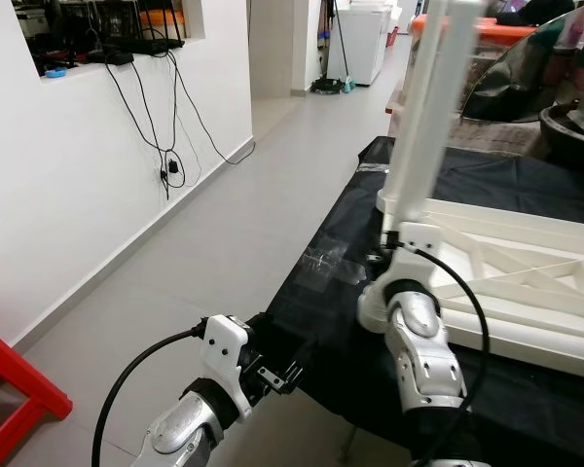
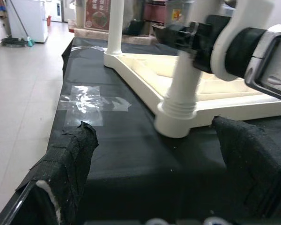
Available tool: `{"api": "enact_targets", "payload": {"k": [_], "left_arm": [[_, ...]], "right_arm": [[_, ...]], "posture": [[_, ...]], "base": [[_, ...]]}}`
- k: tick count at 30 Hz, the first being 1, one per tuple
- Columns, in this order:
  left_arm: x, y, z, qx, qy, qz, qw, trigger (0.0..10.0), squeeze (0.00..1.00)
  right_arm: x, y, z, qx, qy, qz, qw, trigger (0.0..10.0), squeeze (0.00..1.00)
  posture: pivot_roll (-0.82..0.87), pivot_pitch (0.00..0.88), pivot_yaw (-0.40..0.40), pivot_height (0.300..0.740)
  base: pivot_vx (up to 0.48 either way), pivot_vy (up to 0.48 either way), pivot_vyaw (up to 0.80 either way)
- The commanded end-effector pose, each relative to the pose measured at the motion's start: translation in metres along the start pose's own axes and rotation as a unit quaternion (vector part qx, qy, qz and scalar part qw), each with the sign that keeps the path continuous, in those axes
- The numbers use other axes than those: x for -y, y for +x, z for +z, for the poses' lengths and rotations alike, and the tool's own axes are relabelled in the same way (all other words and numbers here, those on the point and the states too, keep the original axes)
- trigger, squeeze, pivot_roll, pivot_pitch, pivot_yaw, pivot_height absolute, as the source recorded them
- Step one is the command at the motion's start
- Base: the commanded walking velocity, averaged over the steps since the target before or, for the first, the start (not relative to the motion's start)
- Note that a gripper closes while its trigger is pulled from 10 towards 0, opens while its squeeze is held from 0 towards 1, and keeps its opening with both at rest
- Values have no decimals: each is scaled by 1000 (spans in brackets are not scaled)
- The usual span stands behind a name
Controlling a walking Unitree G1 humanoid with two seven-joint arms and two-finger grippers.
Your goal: Building children table
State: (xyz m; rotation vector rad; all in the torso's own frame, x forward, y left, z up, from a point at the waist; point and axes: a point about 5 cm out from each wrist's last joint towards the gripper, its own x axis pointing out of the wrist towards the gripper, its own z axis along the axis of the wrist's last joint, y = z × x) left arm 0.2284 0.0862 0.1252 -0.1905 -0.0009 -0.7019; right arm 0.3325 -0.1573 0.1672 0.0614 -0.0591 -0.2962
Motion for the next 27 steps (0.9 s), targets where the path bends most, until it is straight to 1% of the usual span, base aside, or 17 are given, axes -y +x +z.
{"api": "enact_targets", "payload": {"k": [1,5,6,7,8,9,10,11,15,16,17,21,22,23,24,26,27], "left_arm": [[0,0,-2,-3,3,-3,1000,10000,0],[1,0,-2,-2,3,-3,1000,10000,0],[1,0,-2,-2,3,-2,1000,10000,0],[1,0,-2,-2,3,-2,1000,10000,0],[1,0,-2,-3,3,-2,1000,10000,0],[1,0,-2,-3,3,-2,1000,10000,0],[1,0,-2,-3,3,-3,1000,10000,0],[1,0,-3,-3,3,-3,1000,10000,0],[0,-1,-3,-4,3,-4,1000,10000,0],[0,-1,-4,-5,3,-5,1000,10000,0],[0,-1,-4,-6,3,-7,1000,10000,0],[0,0,-5,-8,2,-8,1000,10000,0],[-1,0,-6,-8,2,-9,1000,10000,0],[-1,0,-6,-8,2,-9,1000,10000,0],[-1,0,-6,-8,2,-9,1000,10000,0],[-1,0,-6,-8,2,-9,1000,10000,0],[-1,0,-6,-8,2,-9,1000,10000,0]], "right_arm": [[6,-4,-4,-11,14,-52,998,0,0],[-8,-10,-17,-53,39,-80,995,0,0],[-14,-10,-19,-59,51,-72,994,2431,0],[-14,-10,-19,-59,51,-72,994,2431,0],[-20,-10,-21,-63,52,-53,995,10000,0],[-20,-10,-21,-63,52,-53,995,10000,0],[-27,-12,-19,-61,55,-34,996,10000,878],[-32,-14,-17,-57,57,-18,997,10000,1000],[-39,-16,-10,-37,68,14,997,10000,1000],[-38,-14,-7,-23,60,30,997,10000,949],[-35,-9,-5,-19,41,40,998,10000,0],[-22,6,-3,-12,-4,38,999,10000,0],[-17,10,-1,-17,34,62,997,10000,0],[-17,10,-1,-17,34,62,997,10000,0],[-15,12,0,-19,63,80,995,10000,0],[-15,12,0,-19,63,80,995,10000,0],[-14,16,3,-10,77,120,990,10000,0]], "posture": [[80,15,-11,740],[85,10,-15,740],[87,9,-17,740],[87,9,-17,740],[84,5,-14,740],[84,5,-14,740],[84,2,-17,740],[84,2,-16,740],[78,0,-8,740],[75,0,-7,740],[73,0,-5,740],[70,0,-4,740],[65,0,-3,740],[65,0,-3,740],[65,0,-3,740],[65,0,-3,740],[64,0,-4,740]], "base": [[0,0,0],[0,0,0],[0,0,0],[0,0,0],[0,0,0],[0,0,0],[0,0,0],[0,0,0],[0,0,0],[0,0,0],[0,0,0],[0,0,0],[0,0,0],[0,0,0],[0,0,0],[0,0,0],[0,0,0]]}}
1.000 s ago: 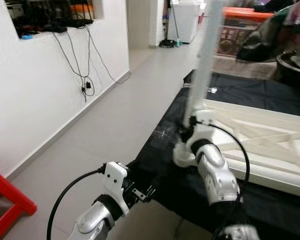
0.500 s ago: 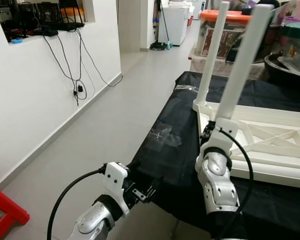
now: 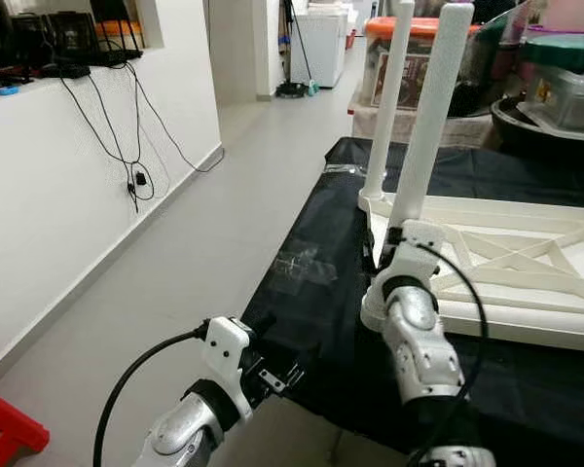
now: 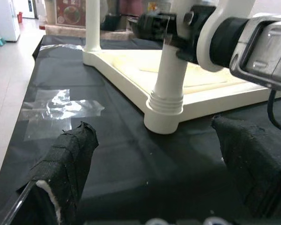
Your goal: Building children table
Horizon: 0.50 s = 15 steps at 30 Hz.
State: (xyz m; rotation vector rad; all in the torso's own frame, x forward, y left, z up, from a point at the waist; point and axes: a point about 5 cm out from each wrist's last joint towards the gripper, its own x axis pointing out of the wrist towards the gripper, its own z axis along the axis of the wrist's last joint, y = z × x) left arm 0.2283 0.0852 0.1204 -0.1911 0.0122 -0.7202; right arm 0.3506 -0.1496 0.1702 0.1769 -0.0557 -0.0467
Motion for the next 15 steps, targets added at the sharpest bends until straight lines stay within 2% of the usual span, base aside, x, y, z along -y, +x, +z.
{"api": "enact_targets", "payload": {"k": [1,2,3,4,5,6,7,8,9,11,12,13,14,15], "left_arm": [[-1,0,-1,-2,4,0,1000,10000,0],[-2,1,-1,-2,4,0,1000,10000,0],[-2,1,-1,-2,4,0,1000,10000,0],[-2,2,-1,-2,5,0,1000,10000,0],[-2,2,-1,-2,5,0,1000,10000,0],[-2,2,-1,-2,5,0,1000,10000,0],[-3,3,-1,-1,4,1,1000,10000,0],[-3,3,-1,-1,4,1,1000,10000,0],[-3,3,-1,-1,5,2,1000,10000,0],[-3,3,-2,-1,5,3,1000,10000,0],[-3,3,-2,-1,5,4,1000,10000,0],[-3,3,-2,0,5,4,1000,10000,0],[-3,3,-2,1,5,4,1000,10000,0],[-3,3,-2,1,5,4,1000,10000,0]], "right_arm": [[0,5,4,5,7,50,999,10000,0],[-1,9,5,-2,12,107,994,10000,0],[-1,9,5,-2,12,107,994,10000,0],[-4,11,3,-20,24,169,985,10000,0],[-5,12,2,-32,37,206,977,10000,0],[-5,12,2,-32,37,206,977,10000,0],[-13,11,2,-47,46,278,958,10000,0],[-13,11,2,-47,46,278,958,10000,0],[-21,9,1,-65,38,348,934,10000,0],[-32,5,0,-89,23,452,887,10000,0],[-34,4,-1,-98,18,477,874,10000,0],[-36,3,-1,-103,11,512,853,10000,0],[-39,0,-1,-113,1,563,819,10000,0],[-39,0,-1,-113,1,563,819,10000,0]], "posture": [[65,0,-1,740],[67,0,-2,740],[67,0,-2,740],[70,0,-5,740],[72,0,-5,740],[72,0,-5,740],[75,0,-6,740],[75,0,-6,740],[79,0,-10,740],[83,0,-9,740],[84,0,-10,740],[89,0,-12,740],[93,0,-13,740],[93,0,-13,740]], "base": [[0,0,0],[0,0,0],[0,0,0],[0,0,0],[0,0,0],[0,0,0],[0,0,0],[0,0,0],[0,0,0],[0,0,0],[0,0,0],[0,0,0],[0,0,0],[0,0,0]]}}
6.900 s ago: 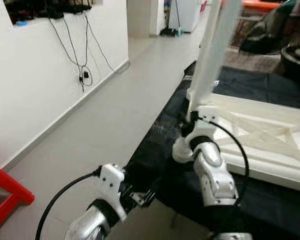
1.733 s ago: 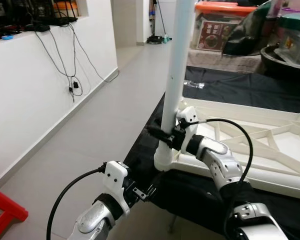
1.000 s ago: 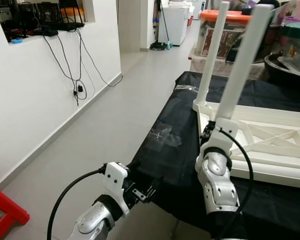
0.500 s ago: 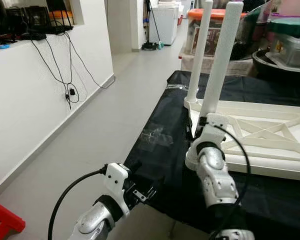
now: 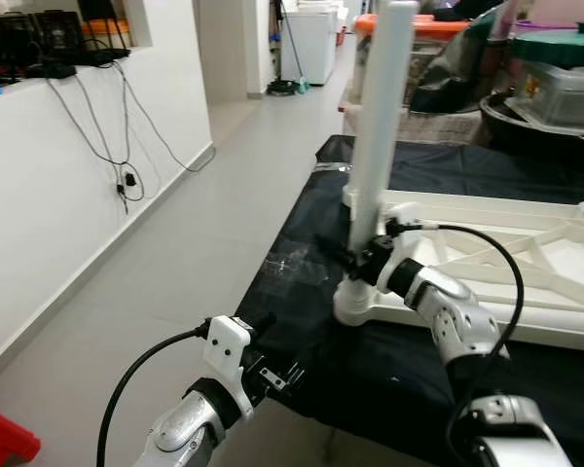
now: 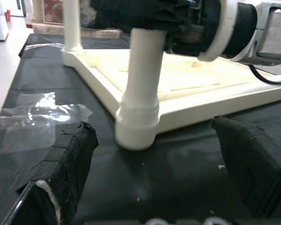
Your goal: Building children table
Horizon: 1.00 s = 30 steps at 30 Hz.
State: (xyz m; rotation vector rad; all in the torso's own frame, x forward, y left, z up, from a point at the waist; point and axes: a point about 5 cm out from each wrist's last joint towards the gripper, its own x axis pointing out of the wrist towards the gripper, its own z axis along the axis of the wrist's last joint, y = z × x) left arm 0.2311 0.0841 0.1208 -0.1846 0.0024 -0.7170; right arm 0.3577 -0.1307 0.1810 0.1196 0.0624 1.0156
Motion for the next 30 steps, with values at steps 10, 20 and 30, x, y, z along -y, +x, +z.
{"api": "enact_targets", "payload": {"k": [10,20,30], "left_arm": [[-1,-2,-1,-2,-1,3,1000,10000,0],[0,-2,-1,-3,-2,2,1000,10000,0],[-1,-2,0,-3,-3,1,1000,10000,0]], "right_arm": [[-26,34,-7,-64,-12,201,977,0,0],[-20,34,-9,-4,-41,97,994,0,0],[16,10,-13,57,-18,-284,957,0,0]], "posture": [[110,8,-11,740],[101,15,-5,740],[87,20,3,740]], "base": [[0,0,0],[0,0,0],[0,0,0]]}}
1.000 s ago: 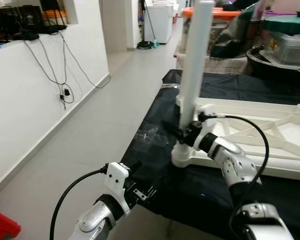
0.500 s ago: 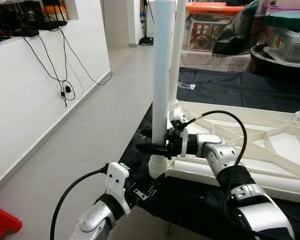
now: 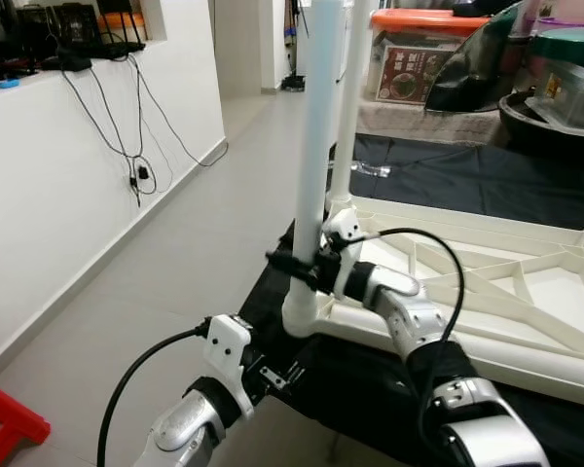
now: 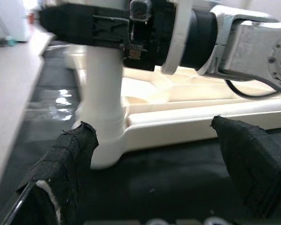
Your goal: Building children table
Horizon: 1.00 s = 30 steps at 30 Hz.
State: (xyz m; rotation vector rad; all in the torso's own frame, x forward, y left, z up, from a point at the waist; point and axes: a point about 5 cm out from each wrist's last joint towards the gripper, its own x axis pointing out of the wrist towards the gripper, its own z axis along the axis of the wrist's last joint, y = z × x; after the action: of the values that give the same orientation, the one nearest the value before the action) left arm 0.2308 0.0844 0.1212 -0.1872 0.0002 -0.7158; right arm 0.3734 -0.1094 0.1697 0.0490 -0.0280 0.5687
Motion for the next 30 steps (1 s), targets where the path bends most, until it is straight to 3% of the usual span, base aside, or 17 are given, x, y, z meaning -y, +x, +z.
{"api": "enact_targets", "payload": {"k": [1,2,3,4,7,9,10,11,14,15,20,21,22,23,24,28,30], "left_arm": [[-2,-2,-1,-5,-3,0,1000,10000,0],[-2,-2,-1,-5,-3,0,1000,10000,0],[-2,-2,-1,-5,-3,0,1000,10000,0],[-2,-1,-1,-6,-3,-1,1000,10000,0],[-2,-1,-1,-6,-3,-1,1000,10000,0],[-2,-1,-1,-5,-1,0,1000,10000,0],[-2,-1,-1,-5,-1,0,1000,10000,0],[-2,0,0,-4,0,1,1000,10000,0],[-2,0,0,-4,0,1,1000,10000,0],[-2,0,0,-4,0,1,1000,10000,0],[-1,0,0,-3,0,2,1000,10000,0],[-1,0,-1,-3,-1,2,1000,10000,0],[-1,0,-1,-4,-2,1,1000,10000,0],[-1,0,-1,-4,-2,1,1000,10000,0],[-1,-1,-2,-5,-3,-1,1000,10000,0],[-1,-1,-2,-6,-3,-2,1000,10000,0],[-1,-1,-2,-6,-3,-2,1000,10000,0]], "right_arm": [[28,-21,-7,10,24,-189,982,0,0],[33,-34,-9,10,16,-294,956,0,0],[33,-34,-9,10,16,-294,956,0,0],[36,-43,-10,10,11,-355,935,0,0],[36,-43,-10,10,11,-355,935,0,0],[25,-55,-13,11,46,-462,886,0,0],[25,-55,-13,11,46,-462,886,0,0],[20,-56,-16,6,66,-490,869,0,0],[20,-56,-16,6,66,-490,869,0,0],[14,-54,-19,1,85,-506,858,0,0],[8,-46,-17,8,101,-504,858,0,0],[5,-40,-14,12,92,-479,873,10000,0],[3,-35,-10,21,81,-442,893,10000,1000],[3,-35,-10,21,81,-442,893,10000,1000],[0,-33,-5,36,73,-405,911,10000,1000],[0,-33,-4,45,76,-398,913,10000,1000],[1,-33,-2,51,72,-387,918,10000,941]], "posture": [[78,25,7,740],[78,25,7,740],[78,25,7,740],[79,23,6,740],[79,23,6,740],[88,26,-4,740],[88,26,-4,740],[88,26,-5,740],[88,26,-5,740],[91,27,-4,740],[82,26,-5,740],[79,25,-3,740],[77,19,0,740],[77,19,0,740],[75,13,3,740],[75,13,3,740],[73,8,2,740]], "base": [[0,0,0],[0,0,0],[0,0,0],[0,0,0],[0,0,0],[0,0,0],[0,0,0],[0,0,0],[0,0,0],[0,0,0],[0,0,0],[0,0,0],[0,0,0],[0,0,0],[0,0,0],[0,0,0],[0,0,0]]}}
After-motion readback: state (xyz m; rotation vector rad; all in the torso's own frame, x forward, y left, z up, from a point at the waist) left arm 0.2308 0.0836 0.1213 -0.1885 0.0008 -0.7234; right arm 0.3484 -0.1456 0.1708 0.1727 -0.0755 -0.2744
